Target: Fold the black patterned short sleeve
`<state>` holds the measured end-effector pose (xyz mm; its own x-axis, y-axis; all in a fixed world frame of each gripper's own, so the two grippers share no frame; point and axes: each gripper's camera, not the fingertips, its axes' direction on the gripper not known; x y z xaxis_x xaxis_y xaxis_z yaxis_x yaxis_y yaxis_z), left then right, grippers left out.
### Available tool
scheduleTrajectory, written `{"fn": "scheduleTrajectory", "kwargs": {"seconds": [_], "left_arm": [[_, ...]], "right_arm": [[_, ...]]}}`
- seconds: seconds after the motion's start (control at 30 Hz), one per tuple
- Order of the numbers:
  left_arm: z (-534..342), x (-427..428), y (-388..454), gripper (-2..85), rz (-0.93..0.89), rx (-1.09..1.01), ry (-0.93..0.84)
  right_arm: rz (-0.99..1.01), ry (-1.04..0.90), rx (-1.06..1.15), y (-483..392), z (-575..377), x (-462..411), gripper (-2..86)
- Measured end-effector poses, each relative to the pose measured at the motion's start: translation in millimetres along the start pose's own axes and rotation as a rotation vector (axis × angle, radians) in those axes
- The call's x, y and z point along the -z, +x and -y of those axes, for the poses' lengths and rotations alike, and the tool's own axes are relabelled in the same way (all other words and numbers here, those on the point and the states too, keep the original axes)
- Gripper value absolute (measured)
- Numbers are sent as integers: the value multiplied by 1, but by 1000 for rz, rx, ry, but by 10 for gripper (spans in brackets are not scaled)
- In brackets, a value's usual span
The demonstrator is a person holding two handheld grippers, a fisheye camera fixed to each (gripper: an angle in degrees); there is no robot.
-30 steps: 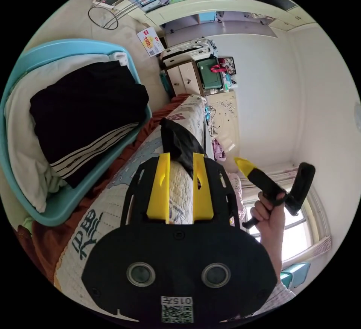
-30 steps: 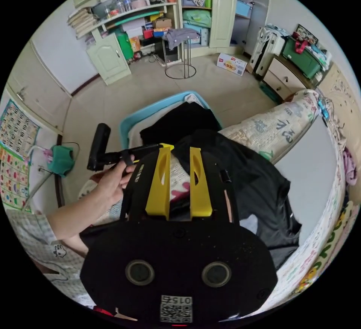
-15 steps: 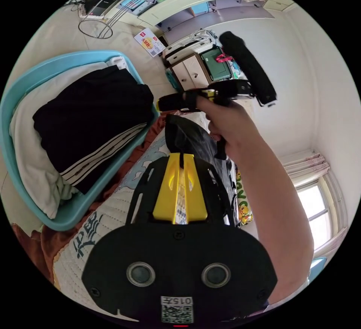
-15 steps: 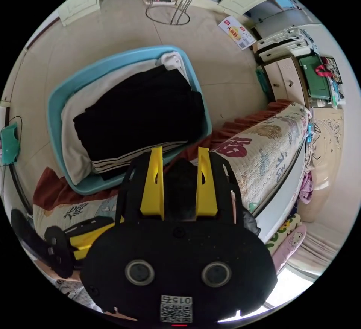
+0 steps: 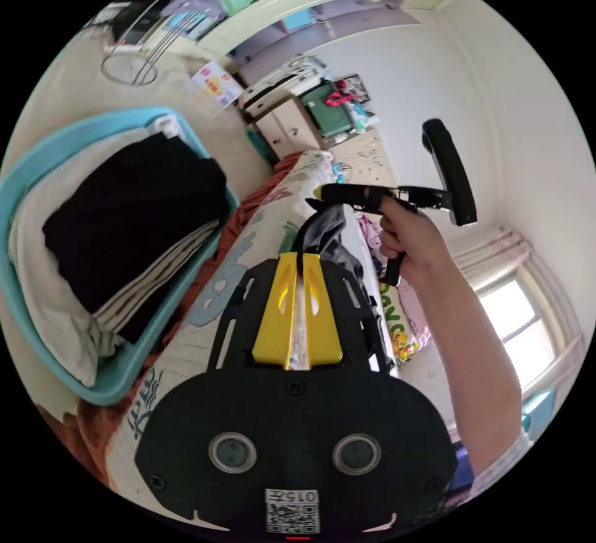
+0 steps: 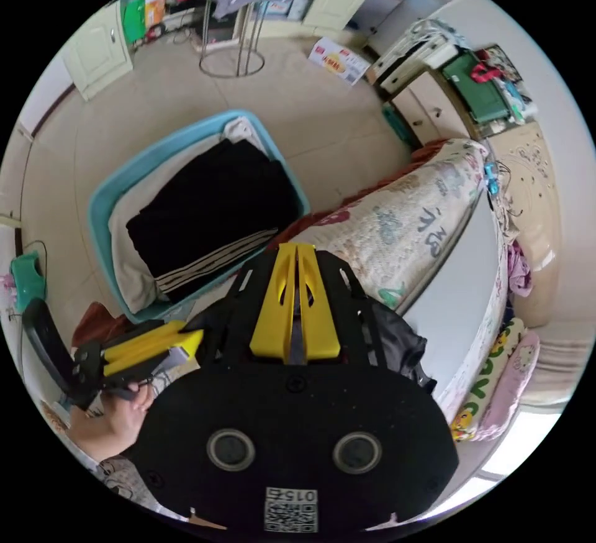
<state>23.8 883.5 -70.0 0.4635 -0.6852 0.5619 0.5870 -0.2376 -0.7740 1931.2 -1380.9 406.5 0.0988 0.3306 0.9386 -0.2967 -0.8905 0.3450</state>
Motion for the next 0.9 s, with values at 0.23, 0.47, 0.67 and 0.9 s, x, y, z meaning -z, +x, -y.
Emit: {"fn": "scheduleTrajectory", "kwargs": {"seconds": [0.23,0.47,0.67,0.9], "left_arm": [[-27,11,122,-3,-29,-470,-80],[-128,-42,189,-1,142,-688,-416],[-179,-66,185,1,289,-680,-383],[-181,-87,190,2,272,-601,-410]], "right_arm": [[99,282,-276,150,-160,120,-9],[267,224,-265,189,-246,131,8],[381,189,-230,185,-243,147,82],[418,56,-189,198,-192,158,42]]}}
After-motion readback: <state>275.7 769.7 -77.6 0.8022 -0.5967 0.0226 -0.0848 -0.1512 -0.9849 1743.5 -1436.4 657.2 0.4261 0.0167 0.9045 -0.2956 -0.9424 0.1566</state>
